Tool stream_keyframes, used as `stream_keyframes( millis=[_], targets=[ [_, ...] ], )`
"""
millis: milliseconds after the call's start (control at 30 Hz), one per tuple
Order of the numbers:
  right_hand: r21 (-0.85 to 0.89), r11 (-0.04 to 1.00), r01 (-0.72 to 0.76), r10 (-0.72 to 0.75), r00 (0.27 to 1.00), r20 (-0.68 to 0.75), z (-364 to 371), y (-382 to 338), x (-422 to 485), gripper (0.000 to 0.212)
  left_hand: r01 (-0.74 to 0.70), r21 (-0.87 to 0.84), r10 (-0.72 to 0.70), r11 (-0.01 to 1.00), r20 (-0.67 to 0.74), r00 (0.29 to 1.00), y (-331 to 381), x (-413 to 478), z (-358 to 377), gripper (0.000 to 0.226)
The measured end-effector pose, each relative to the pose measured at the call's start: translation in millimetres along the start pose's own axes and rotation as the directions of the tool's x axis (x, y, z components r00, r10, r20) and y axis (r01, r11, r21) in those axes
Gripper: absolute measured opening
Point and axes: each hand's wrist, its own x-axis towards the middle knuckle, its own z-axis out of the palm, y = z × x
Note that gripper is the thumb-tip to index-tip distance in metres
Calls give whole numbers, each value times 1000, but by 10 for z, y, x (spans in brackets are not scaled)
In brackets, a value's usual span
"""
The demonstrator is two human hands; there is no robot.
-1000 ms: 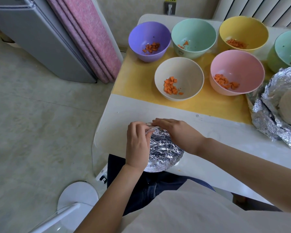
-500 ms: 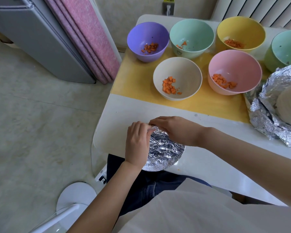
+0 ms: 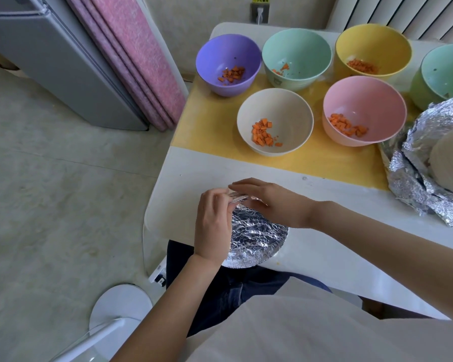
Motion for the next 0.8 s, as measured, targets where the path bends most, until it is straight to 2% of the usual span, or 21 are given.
stream_keyframes(
  millis=[67, 133, 200, 333, 500, 600, 800],
  targets=[
    [-6, 999, -46, 45, 995, -87, 25, 15, -63, 44, 51, -49, -51, 997, 11, 999, -48, -20, -2, 14],
    [-24, 997, -73, 69, 987, -148, 64, 31, -115, 43, 56, -66, -55, 996, 14, 998, -87, -39, -1, 19],
    [-57, 996, -68, 56, 981, -186, 109, 59, -144, 41, 30, -57, -30, 998, 15, 999, -94, -30, -9, 21],
    [-133, 989, -71, 40, 974, -225, 162, 137, -138, 49, 15, -43, -14, 999, 10, 1000, -77, -23, -10, 15],
    [-188, 981, -53, 18, 982, -185, 133, 148, -105, 33, 178, -61, -177, 982, 22, 984, 37, -98, -22, 16],
    [-163, 986, -21, -6, 986, -164, 119, 123, -62, 36, 287, -93, -283, 954, 51, 958, 81, -72, -12, 17],
    [-244, 970, 9, -40, 992, -122, 107, 129, 103, 52, 366, -93, -359, 926, 84, 930, 58, -41, 12, 17]
  ],
)
